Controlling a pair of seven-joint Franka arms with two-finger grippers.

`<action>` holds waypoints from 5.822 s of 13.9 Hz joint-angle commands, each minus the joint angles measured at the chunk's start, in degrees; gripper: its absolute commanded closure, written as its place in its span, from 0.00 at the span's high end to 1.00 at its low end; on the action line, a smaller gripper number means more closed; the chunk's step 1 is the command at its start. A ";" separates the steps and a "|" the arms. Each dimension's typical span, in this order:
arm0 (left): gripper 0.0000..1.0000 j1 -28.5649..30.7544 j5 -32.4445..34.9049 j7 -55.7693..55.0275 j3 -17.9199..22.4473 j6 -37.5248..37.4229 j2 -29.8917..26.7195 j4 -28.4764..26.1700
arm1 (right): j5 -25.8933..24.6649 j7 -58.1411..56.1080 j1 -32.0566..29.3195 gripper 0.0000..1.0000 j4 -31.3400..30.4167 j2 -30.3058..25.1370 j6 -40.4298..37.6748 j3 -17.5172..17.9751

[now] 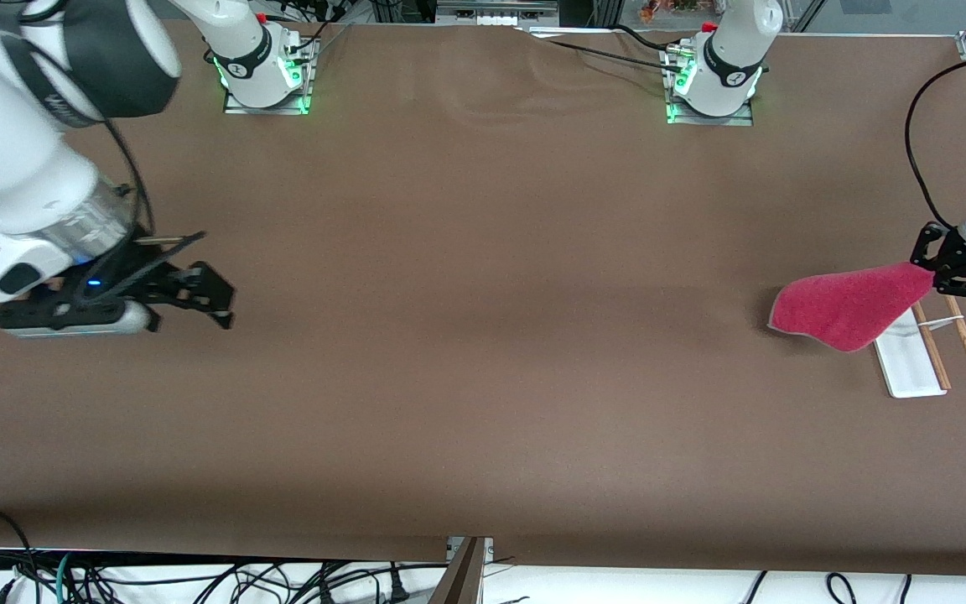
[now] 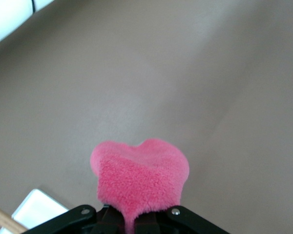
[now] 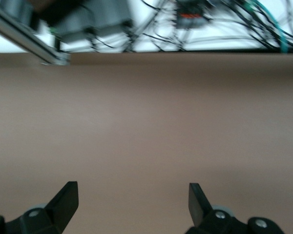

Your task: Pass towel and hang on rack

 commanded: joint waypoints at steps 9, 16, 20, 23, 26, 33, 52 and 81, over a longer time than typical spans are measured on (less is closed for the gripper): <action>0.00 10.45 1.50 1.41 -0.22 -17.17 15.63 21.35 | 0.31 -12.71 -4.85 1.00 -6.06 -11.37 -24.60 -8.35; 0.00 15.10 1.50 5.97 -0.22 -19.91 18.18 27.33 | 0.84 -18.08 -4.77 1.00 -6.06 -12.17 -27.01 -8.45; 0.00 18.80 1.24 10.37 -0.22 -19.48 23.01 30.67 | 0.58 -18.26 -4.24 1.00 -5.62 -11.29 -26.92 -8.63; 0.00 20.90 1.24 12.39 -0.22 -18.16 24.42 30.68 | 0.66 -18.43 -3.89 1.00 -5.54 -11.20 -26.57 -8.45; 0.00 22.93 0.98 18.71 -0.30 -13.77 26.61 30.76 | 0.66 -18.43 -3.45 1.00 -5.27 -11.20 -26.66 -8.45; 0.60 25.83 3.87 24.06 -0.30 -9.57 31.18 30.94 | 0.22 -18.43 -2.31 1.00 -5.18 -11.20 -26.84 -8.54; 1.00 13.99 6.66 2.57 -0.66 -20.69 25.85 42.72 | 0.22 -18.69 -2.31 1.00 -5.18 -11.20 -26.66 -8.63; 1.00 -6.25 24.80 -73.12 -15.51 -18.86 -12.14 6.77 | 0.57 -18.78 -2.39 1.00 -5.18 -11.11 -26.48 -8.63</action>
